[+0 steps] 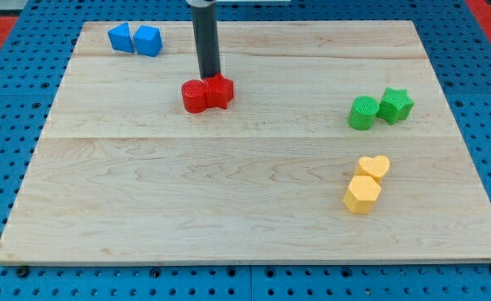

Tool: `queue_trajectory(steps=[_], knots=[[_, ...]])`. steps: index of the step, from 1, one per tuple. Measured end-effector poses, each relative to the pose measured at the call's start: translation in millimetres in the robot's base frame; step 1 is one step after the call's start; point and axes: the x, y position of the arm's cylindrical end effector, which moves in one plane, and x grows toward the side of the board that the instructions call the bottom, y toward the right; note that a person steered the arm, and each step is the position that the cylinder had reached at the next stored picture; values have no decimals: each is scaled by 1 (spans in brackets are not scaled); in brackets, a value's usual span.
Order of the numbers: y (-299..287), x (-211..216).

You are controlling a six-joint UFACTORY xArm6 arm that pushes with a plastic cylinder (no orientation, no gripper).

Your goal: Push the red star and red circle towards the top left

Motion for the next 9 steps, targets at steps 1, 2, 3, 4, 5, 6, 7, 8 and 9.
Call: queue_trajectory(steps=[1, 2, 3, 4, 5, 6, 7, 8, 9], knots=[[37, 32], [70, 36], [81, 83], [16, 77], [4, 51], [-13, 38], [-57, 25], [-98, 3], [-136, -25]])
